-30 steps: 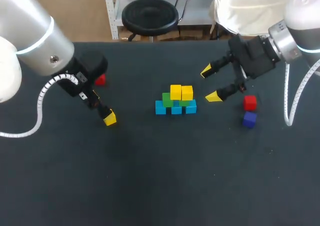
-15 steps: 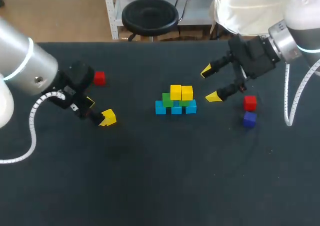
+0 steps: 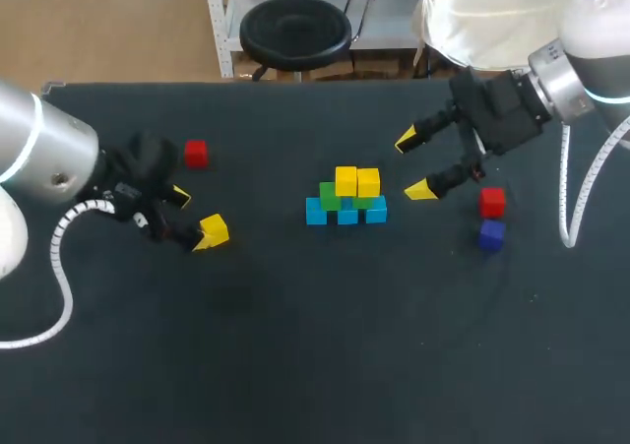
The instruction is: Place the blue cubes, place green cubes on the blue cubes, place the yellow cubes on the green cubes, then place the red cubes on the yellow cubes, and place purple cube on the red cubes.
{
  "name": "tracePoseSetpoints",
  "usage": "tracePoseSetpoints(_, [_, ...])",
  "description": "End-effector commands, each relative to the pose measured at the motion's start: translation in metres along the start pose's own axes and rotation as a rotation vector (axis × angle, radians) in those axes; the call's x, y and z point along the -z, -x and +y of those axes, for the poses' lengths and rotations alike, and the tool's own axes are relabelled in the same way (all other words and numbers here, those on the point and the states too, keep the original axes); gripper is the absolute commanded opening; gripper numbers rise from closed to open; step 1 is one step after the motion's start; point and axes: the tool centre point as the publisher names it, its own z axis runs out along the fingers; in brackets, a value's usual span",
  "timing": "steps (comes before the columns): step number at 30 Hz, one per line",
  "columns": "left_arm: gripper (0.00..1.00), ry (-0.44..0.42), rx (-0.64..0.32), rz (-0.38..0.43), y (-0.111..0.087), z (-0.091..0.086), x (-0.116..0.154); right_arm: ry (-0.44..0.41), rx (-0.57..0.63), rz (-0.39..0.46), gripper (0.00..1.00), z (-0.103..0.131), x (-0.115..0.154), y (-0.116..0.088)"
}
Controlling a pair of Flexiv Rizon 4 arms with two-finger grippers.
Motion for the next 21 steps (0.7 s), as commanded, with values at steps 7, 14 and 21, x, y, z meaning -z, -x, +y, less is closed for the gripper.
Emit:
tracePoseSetpoints(7, [1.00, 0.051, 0.012, 0.016, 0.003, -0.008, -0.015, -0.001, 0.001, -0.002, 1.00, 0.001, 0.000, 0.000])
tracePoseSetpoints(14, [1.00, 0.047, 0.002, 0.015, 0.006, -0.010, -0.021, -0.001, 0.001, -0.002, 1.00, 0.001, 0.000, 0.000])
tracePoseSetpoints(21, [1.00, 0.036, 0.009, 0.022, 0.001, -0.010, -0.024, -0.001, 0.001, -0.002, 1.00, 0.001, 0.000, 0.000])
